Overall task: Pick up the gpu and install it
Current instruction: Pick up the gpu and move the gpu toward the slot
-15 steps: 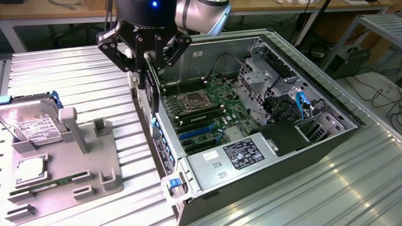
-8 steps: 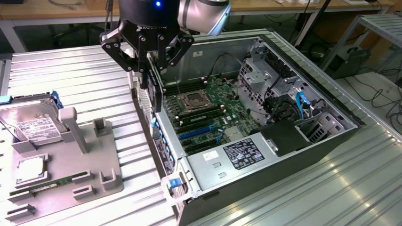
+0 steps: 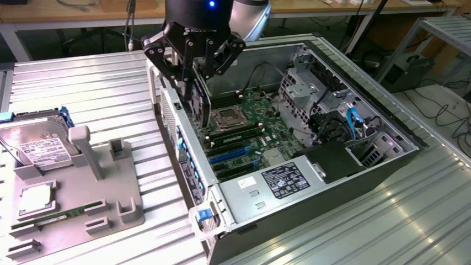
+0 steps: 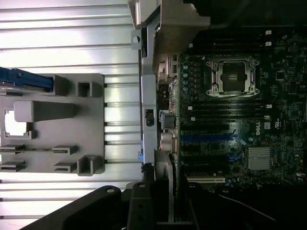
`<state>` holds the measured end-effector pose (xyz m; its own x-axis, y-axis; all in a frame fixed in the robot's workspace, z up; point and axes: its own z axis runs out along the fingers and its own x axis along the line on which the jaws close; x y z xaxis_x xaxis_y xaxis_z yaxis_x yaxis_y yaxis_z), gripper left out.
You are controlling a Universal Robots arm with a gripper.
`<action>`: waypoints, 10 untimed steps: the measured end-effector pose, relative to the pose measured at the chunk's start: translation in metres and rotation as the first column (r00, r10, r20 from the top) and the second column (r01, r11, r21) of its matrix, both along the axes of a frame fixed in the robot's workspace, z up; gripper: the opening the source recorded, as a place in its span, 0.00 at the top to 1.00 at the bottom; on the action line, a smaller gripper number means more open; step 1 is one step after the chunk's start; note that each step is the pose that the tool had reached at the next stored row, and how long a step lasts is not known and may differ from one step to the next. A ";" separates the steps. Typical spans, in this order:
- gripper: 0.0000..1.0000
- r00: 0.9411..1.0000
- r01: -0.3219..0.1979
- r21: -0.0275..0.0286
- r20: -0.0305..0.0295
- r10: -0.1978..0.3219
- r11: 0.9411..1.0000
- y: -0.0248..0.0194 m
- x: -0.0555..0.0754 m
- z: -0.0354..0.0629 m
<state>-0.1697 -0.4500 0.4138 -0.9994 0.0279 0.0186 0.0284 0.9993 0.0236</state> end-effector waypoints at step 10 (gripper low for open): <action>0.72 1.000 0.000 0.000 0.000 0.000 1.000 0.0000 0.051 -0.0001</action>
